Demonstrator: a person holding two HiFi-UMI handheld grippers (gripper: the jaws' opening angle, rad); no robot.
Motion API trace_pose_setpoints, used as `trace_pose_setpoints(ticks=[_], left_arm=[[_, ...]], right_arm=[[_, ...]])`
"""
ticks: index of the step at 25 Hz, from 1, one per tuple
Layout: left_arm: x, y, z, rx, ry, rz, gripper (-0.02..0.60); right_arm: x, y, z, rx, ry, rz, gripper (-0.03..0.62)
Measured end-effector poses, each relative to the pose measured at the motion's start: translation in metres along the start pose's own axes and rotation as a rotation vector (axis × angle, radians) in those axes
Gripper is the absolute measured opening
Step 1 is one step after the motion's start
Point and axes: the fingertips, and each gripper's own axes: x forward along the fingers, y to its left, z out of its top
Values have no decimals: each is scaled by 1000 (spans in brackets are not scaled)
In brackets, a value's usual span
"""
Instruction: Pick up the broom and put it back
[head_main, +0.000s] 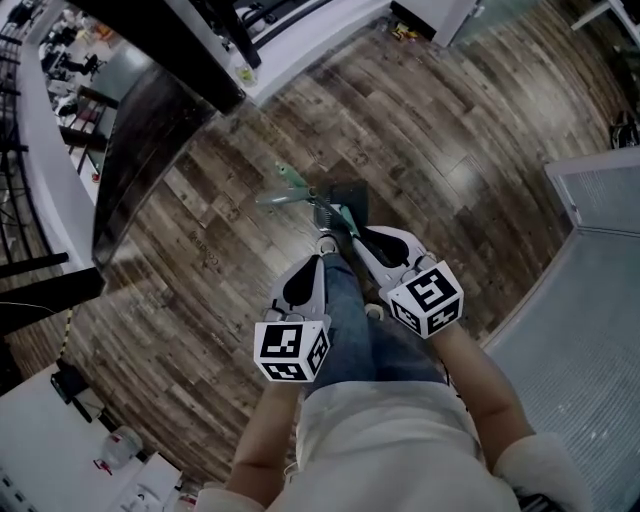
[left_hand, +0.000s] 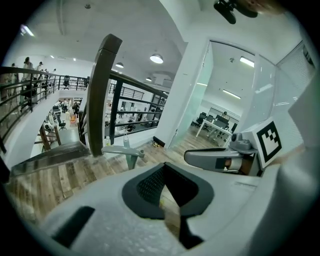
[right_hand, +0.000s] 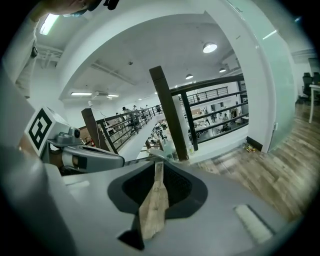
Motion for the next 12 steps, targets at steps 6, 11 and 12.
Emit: trace_pose_setpoints(ticks=[6,11,12], left_arm=[[20,14,-6,-8,16,5,8],[34,26,-12,-12,32,8,8],[37,29,-14,-18,36,7,8]], right_arm=[[30,-16,-19,-6,58,3,95],[57,-29,-34,-36,91,2,105],[62,-31,-37,-41,93,3,106]])
